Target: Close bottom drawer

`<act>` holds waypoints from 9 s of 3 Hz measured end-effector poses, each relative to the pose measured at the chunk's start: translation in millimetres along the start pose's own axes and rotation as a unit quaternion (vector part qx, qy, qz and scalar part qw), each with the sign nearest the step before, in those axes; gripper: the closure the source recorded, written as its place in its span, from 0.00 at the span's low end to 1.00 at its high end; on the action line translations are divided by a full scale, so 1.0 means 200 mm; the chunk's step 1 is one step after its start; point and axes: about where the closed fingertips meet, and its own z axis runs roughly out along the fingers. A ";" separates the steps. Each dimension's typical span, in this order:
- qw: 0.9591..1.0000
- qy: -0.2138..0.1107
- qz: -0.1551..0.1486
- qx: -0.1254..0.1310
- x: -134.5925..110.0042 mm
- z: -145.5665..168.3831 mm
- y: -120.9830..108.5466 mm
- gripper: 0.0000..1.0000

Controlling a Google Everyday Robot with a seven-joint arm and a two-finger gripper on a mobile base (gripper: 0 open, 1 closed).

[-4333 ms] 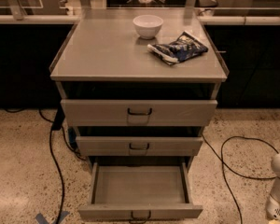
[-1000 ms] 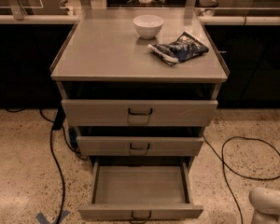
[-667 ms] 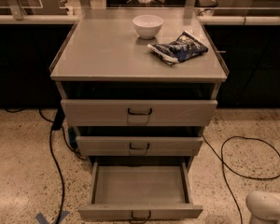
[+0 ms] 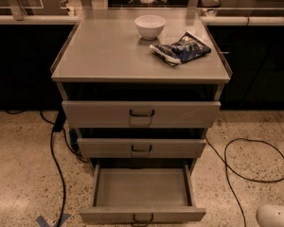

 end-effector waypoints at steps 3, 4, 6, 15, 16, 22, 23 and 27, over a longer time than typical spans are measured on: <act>0.998 0.014 -0.054 0.008 -0.11 0.08 0.02 0.00; 0.996 0.022 -0.088 0.014 -0.17 0.09 0.05 0.00; 0.988 0.038 -0.148 0.029 -0.33 0.11 0.08 0.00; 0.982 -0.059 -0.175 0.042 -0.65 0.59 -0.13 0.00; 0.981 -0.074 -0.164 0.069 -0.69 0.60 -0.19 0.00; 0.986 -0.098 -0.073 0.114 -0.80 0.75 -0.44 0.00; 0.983 -0.109 -0.057 0.136 -0.82 0.73 -0.49 0.00; 0.982 -0.097 -0.113 0.113 -0.97 0.65 -0.66 0.00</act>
Offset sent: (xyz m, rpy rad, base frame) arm -0.0050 0.0171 -0.0242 -0.0003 0.0057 0.0704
